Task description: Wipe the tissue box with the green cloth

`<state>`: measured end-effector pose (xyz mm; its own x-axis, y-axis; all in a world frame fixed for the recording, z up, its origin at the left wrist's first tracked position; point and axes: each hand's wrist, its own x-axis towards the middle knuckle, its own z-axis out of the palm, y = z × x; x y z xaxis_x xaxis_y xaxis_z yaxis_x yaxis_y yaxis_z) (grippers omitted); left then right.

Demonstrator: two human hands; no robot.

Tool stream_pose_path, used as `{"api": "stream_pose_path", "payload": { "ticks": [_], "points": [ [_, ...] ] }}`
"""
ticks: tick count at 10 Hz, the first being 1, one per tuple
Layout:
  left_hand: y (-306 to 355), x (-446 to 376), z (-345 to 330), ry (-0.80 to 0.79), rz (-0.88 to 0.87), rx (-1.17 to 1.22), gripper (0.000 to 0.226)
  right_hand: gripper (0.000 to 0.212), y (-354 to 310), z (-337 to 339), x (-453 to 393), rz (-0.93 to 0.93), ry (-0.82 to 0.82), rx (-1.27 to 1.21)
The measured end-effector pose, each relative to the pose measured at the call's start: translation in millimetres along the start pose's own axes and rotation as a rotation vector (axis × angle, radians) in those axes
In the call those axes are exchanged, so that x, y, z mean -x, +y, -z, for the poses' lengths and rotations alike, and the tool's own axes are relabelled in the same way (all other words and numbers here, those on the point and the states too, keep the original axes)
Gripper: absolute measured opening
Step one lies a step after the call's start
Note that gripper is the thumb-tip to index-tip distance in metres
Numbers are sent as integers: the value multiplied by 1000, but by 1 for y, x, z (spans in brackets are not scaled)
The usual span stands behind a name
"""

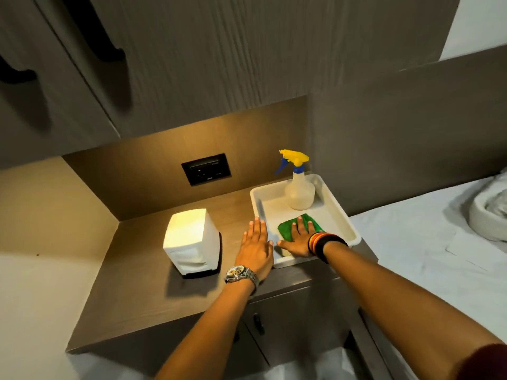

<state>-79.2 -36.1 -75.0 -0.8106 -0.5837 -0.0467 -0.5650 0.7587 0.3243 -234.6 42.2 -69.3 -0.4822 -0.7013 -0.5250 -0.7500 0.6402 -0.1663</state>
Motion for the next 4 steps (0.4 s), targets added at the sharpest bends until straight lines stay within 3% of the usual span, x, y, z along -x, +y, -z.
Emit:
{"api": "stream_pose_path", "payload": {
  "ticks": [1, 2, 3, 4],
  "points": [
    [-2, 0, -3, 19, -14, -27, 65, 100, 1, -4, -4, 2, -8, 8],
    [2, 7, 13, 68, -65, -79, 64, 87, 5, 7, 17, 61, 93, -50],
    [14, 33, 43, 270, -215, -103, 63, 62, 10, 11, 76, 188, 392, -262],
    [34, 49, 88, 497, -383, -258, 64, 39, 14, 4, 155, 406, 674, -835]
  ]
}}
